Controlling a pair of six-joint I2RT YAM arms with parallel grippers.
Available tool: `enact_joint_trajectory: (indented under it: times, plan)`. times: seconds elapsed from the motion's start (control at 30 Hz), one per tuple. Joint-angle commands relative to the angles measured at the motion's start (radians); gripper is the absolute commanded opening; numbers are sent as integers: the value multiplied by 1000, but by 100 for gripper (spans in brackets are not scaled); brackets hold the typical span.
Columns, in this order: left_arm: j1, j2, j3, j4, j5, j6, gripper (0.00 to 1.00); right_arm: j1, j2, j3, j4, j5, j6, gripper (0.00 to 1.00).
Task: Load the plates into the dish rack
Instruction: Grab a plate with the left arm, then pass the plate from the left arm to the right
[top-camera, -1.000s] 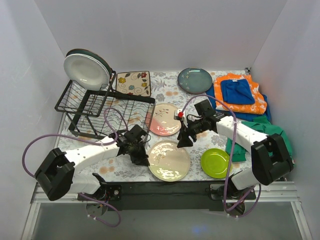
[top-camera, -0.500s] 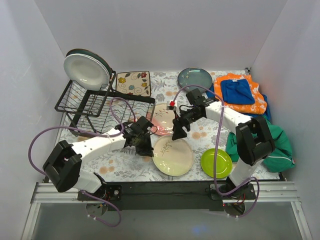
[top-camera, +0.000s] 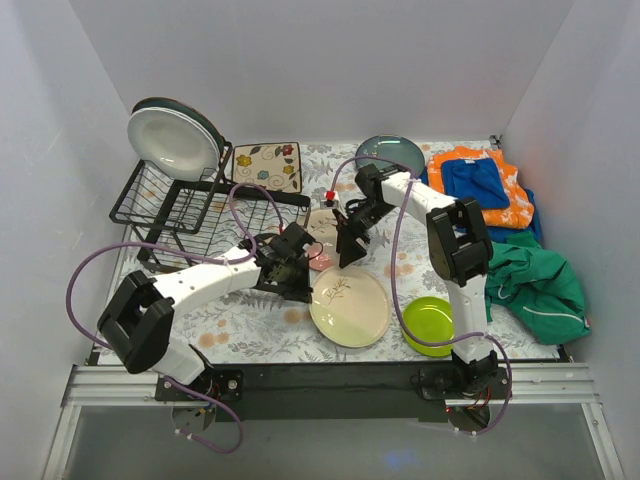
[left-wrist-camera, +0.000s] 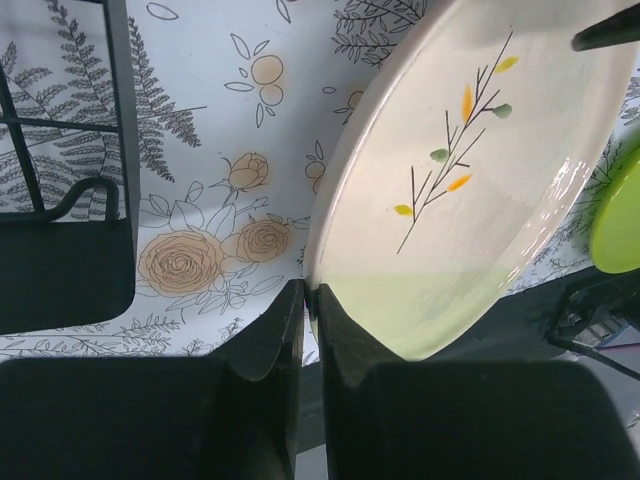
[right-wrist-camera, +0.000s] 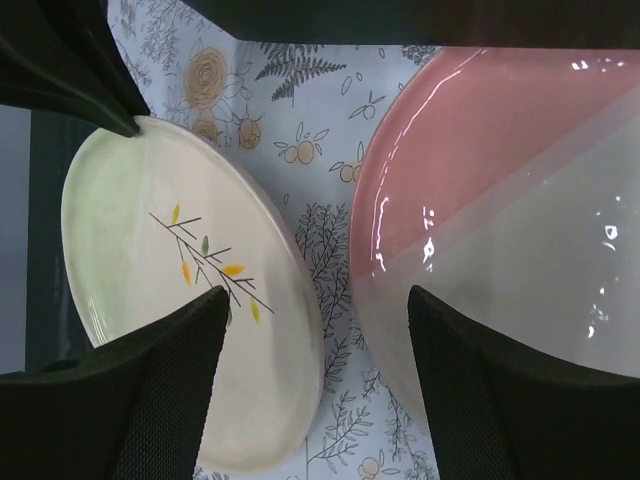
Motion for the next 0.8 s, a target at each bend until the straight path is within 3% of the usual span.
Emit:
enact_joint_trajectory:
  times: [0.0,0.43,0.77]
  plan:
    - [-6,3,71,23,-17,45,0,0,63,109,-282,-105,-203,76]
    - [-6,53,138,14,-38,96,0,57,58,-3,-284,-62,-266,69]
    - [-6,81,172,8,-50,126,0,63,95,15,-284,-74,-241,55]
